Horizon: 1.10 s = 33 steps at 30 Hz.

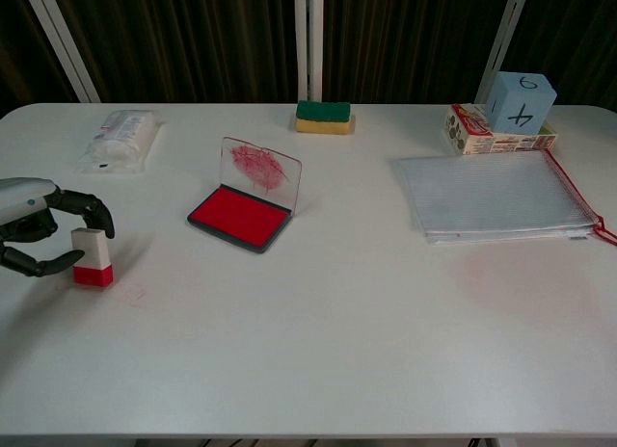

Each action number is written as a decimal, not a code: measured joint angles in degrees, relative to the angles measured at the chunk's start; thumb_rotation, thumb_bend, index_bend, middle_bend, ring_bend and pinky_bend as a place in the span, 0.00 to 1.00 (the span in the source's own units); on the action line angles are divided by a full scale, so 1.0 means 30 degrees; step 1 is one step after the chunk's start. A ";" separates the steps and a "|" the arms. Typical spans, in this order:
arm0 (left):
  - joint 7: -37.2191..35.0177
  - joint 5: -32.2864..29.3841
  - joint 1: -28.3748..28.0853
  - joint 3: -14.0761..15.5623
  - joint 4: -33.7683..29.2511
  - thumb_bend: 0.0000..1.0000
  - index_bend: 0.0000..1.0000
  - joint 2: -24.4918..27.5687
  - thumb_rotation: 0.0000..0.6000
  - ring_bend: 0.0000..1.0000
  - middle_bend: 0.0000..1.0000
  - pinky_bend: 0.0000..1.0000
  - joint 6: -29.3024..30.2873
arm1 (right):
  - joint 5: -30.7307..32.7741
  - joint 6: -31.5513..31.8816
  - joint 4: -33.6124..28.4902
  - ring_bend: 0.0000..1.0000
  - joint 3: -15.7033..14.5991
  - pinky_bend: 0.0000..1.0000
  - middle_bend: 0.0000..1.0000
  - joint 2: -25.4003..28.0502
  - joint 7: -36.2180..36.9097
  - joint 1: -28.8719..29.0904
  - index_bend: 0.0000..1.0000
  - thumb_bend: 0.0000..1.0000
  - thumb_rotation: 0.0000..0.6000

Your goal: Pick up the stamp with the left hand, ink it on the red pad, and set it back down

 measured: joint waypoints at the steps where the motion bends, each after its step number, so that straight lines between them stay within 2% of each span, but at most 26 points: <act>1: 0.0021 0.0010 0.0010 0.0004 -0.0064 0.43 0.36 0.0048 1.00 0.96 0.44 1.00 0.0026 | 0.0004 -0.0010 0.0000 0.00 -0.0004 0.00 0.00 0.0000 -0.0004 0.0002 0.00 0.20 1.00; 22: 0.0751 0.0366 0.0313 0.0108 -0.1923 0.43 0.36 0.1259 1.00 0.96 0.44 1.00 0.0828 | -0.0037 -0.0052 -0.0122 0.00 -0.0013 0.00 0.00 -0.0006 -0.0210 0.0060 0.00 0.20 1.00; 28: 0.1127 0.0668 0.0504 0.0057 -0.3036 0.42 0.36 0.2073 1.00 0.95 0.44 1.00 0.1878 | -0.0014 0.0096 -0.0234 0.00 0.0059 0.00 0.00 0.0134 -0.0144 0.0019 0.00 0.19 1.00; 31: 0.1528 0.0700 0.0874 -0.0227 -0.4023 0.39 0.36 0.2801 1.00 0.88 0.44 1.00 0.3243 | 0.0003 0.0078 -0.0193 0.00 0.0047 0.00 0.00 0.0126 -0.0014 0.0009 0.00 0.20 1.00; 32: 0.1712 0.0661 0.1100 -0.0418 -0.4423 0.38 0.36 0.3096 1.00 0.81 0.43 0.97 0.3977 | 0.0004 0.0044 -0.0147 0.00 0.0028 0.00 0.00 0.0096 0.0040 0.0011 0.00 0.20 1.00; 33: 0.1866 0.0606 0.1310 -0.0590 -0.4714 0.38 0.35 0.3325 1.00 0.72 0.42 0.90 0.4593 | 0.0001 0.0015 -0.0095 0.00 0.0009 0.00 0.00 0.0062 0.0093 0.0014 0.00 0.20 1.00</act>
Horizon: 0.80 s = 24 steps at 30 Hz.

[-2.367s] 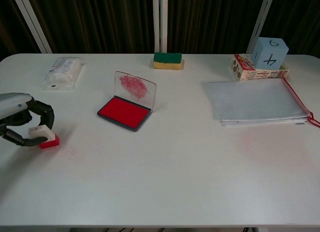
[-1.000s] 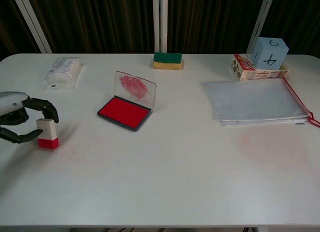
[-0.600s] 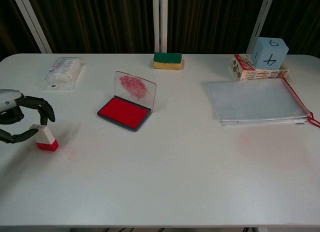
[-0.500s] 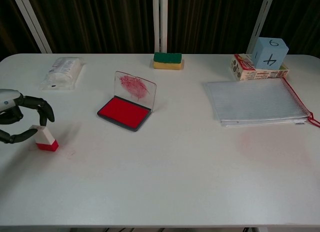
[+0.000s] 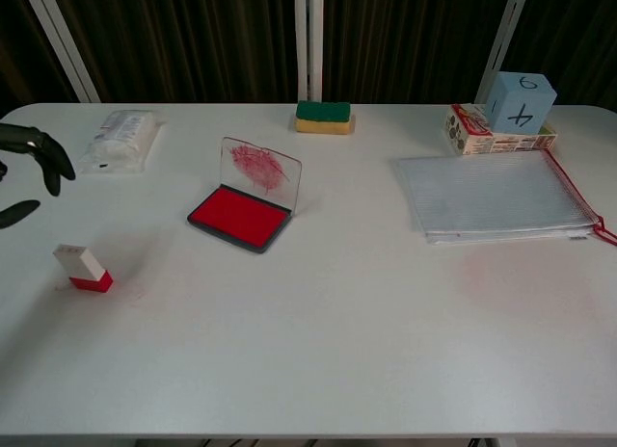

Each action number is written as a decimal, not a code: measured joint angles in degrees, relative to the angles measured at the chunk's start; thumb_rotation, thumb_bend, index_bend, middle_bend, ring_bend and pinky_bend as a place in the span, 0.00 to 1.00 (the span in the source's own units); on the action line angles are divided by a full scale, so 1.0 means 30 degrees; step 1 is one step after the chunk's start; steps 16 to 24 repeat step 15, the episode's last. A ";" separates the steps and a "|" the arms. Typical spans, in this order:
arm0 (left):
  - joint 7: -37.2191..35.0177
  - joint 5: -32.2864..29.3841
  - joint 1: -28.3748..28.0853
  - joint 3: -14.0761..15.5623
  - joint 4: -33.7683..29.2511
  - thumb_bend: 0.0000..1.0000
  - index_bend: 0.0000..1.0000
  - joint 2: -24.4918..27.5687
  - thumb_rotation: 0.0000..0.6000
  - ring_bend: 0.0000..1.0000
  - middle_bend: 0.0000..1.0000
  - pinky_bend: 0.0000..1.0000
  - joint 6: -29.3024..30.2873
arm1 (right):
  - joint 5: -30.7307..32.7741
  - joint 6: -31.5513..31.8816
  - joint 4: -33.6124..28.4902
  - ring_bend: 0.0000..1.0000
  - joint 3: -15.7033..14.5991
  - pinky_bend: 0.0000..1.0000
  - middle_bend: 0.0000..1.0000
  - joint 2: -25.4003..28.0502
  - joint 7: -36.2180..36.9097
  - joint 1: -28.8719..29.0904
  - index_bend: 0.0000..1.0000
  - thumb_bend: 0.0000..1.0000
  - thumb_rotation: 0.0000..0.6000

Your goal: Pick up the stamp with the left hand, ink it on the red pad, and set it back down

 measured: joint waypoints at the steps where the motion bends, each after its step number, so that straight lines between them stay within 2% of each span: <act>1: 0.0180 -0.0078 0.0247 -0.0182 -0.0295 0.38 0.34 0.0255 1.00 0.56 0.37 0.74 0.0662 | -0.0004 -0.0023 0.0064 0.00 -0.0015 0.00 0.00 -0.0046 0.0052 0.0004 0.00 0.20 1.00; 2: 0.0490 -0.0221 0.0633 -0.0425 -0.0705 0.38 0.31 0.0660 0.95 0.38 0.30 0.56 0.1560 | -0.0008 -0.0038 0.0132 0.00 -0.0025 0.00 0.00 -0.0098 0.0100 0.0007 0.00 0.20 1.00; 3: 0.0809 -0.0366 0.0953 -0.0579 -0.1021 0.38 0.28 0.1024 0.87 0.28 0.25 0.44 0.2184 | -0.0019 -0.0039 0.0242 0.00 -0.0034 0.00 0.00 -0.0179 0.0169 0.0008 0.00 0.20 1.00; 4: 0.1207 -0.0533 0.1250 -0.0694 -0.1303 0.37 0.23 0.1415 0.67 0.17 0.18 0.31 0.2710 | -0.0032 -0.0029 0.0337 0.00 -0.0036 0.00 0.00 -0.0246 0.0234 0.0007 0.00 0.19 1.00; 5: 0.1831 -0.0777 0.1589 -0.0809 -0.1667 0.35 0.19 0.1984 0.42 0.12 0.14 0.25 0.3175 | -0.0055 -0.0014 0.0449 0.00 -0.0042 0.00 0.00 -0.0314 0.0320 0.0006 0.00 0.19 1.00; 6: 0.2328 -0.0964 0.1842 -0.0876 -0.1986 0.33 0.17 0.2460 0.27 0.11 0.13 0.23 0.3351 | -0.0099 0.0007 0.0589 0.00 -0.0055 0.00 0.00 -0.0393 0.0473 0.0003 0.00 0.18 1.00; 8: 0.3300 -0.1344 0.2408 -0.0969 -0.2771 0.29 0.17 0.3626 0.15 0.10 0.12 0.21 0.3468 | -0.0203 0.0079 0.0851 0.00 -0.0088 0.00 0.00 -0.0538 0.0829 -0.0019 0.00 0.18 1.00; 11: 0.4135 -0.1808 0.3087 -0.1021 -0.3469 0.24 0.16 0.5056 0.08 0.09 0.11 0.20 0.3489 | -0.0307 0.0362 0.1392 0.00 -0.0095 0.00 0.00 -0.0886 0.1161 -0.0114 0.00 0.18 1.00; 15: 0.4875 -0.2477 0.3761 -0.1237 -0.4194 0.22 0.16 0.6332 0.08 0.09 0.11 0.20 0.3503 | -0.0145 0.0549 0.2030 0.00 -0.0051 0.00 0.00 -0.1354 0.1350 -0.0251 0.00 0.18 1.00; 24: 0.4875 -0.2477 0.3761 -0.1237 -0.4194 0.22 0.16 0.6332 0.08 0.09 0.11 0.20 0.3503 | -0.0145 0.0549 0.2030 0.00 -0.0051 0.00 0.00 -0.1354 0.1350 -0.0251 0.00 0.18 1.00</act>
